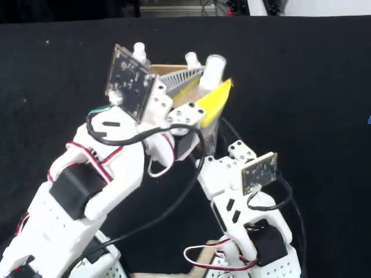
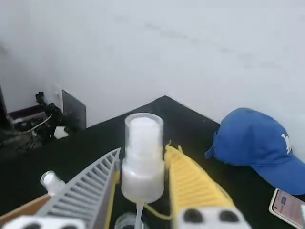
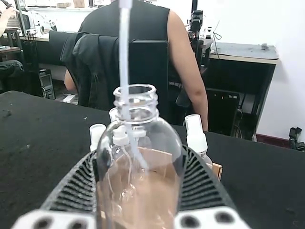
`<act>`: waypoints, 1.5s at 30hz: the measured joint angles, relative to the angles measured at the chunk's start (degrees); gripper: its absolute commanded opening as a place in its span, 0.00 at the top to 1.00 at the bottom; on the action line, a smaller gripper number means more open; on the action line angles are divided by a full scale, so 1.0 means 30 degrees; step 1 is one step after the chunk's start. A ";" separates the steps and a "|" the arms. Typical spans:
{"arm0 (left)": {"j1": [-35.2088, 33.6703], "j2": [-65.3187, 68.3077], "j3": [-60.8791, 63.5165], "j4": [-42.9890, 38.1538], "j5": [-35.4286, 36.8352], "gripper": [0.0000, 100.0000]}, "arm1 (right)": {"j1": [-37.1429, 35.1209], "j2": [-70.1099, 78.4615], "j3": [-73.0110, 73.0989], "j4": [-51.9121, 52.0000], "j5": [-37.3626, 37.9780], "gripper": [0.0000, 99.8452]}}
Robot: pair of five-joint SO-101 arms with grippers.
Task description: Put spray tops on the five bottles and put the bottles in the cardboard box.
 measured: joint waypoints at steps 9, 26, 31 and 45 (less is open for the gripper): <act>-0.1670 -0.1495 0.1407 0.0000 0.1641 0.78 | 0.0000 0.0000 0.0000 0.0000 -0.0029 0.99; -0.4835 -0.1788 0.2930 -0.0029 0.1758 0.78 | 0.0029 0.0000 0.0000 -0.0059 -0.0059 0.99; -0.4337 -0.1377 0.3048 -0.0029 0.1758 0.78 | 0.0059 0.0000 0.0000 -0.0059 -0.0059 0.99; -0.3341 -0.3810 0.3048 0.1026 0.1758 0.78 | 0.0029 0.0000 0.0000 -0.0059 -0.0059 0.99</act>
